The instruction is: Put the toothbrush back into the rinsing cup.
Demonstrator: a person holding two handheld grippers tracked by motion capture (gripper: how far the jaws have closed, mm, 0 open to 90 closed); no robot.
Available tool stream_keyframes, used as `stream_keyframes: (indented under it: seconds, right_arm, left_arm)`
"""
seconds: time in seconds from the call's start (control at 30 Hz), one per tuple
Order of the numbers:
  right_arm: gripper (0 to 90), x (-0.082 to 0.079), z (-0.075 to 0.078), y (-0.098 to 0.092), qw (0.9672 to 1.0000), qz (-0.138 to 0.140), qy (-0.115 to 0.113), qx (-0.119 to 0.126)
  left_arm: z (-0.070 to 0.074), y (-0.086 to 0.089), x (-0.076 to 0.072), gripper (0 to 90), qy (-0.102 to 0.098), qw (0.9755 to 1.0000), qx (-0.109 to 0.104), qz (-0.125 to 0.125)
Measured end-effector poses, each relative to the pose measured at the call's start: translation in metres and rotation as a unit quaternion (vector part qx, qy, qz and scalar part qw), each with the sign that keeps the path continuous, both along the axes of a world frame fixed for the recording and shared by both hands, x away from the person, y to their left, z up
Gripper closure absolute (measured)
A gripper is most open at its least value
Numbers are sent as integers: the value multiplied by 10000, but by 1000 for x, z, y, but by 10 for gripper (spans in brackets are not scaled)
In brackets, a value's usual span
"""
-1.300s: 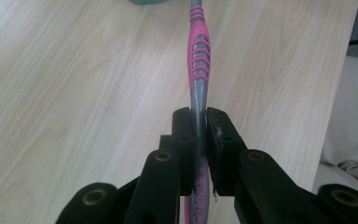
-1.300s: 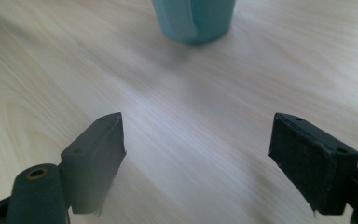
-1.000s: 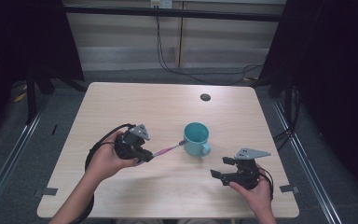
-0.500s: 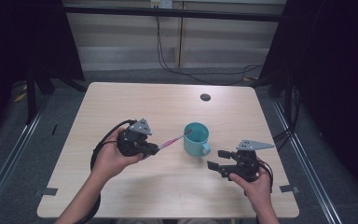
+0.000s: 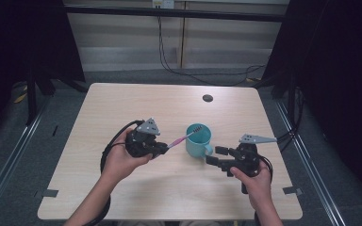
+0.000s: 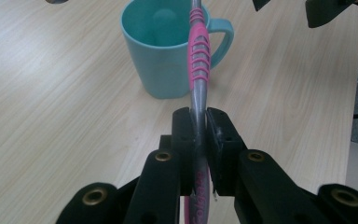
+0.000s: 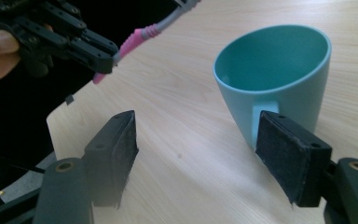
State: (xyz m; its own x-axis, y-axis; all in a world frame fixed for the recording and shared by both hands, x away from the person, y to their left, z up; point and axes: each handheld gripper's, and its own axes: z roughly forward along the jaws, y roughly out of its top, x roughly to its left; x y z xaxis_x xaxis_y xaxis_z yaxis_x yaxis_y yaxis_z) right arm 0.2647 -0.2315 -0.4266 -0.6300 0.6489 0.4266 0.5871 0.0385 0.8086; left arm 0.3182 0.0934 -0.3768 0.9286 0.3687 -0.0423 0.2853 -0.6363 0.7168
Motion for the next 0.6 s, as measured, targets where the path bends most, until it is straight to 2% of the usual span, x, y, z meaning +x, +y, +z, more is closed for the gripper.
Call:
stream_keyframes:
  seconds: [0.2,0.6]
  right_arm:
    - [297,4,4,3,9998,-36,77,193]
    - [328,10,7,10,9991,-1,166,387]
  left_arm:
    - [-2,-7,-1,826,-32,10000,-62,-7]
    - [-3,-16,-3,827,-64,9997,-250,44]
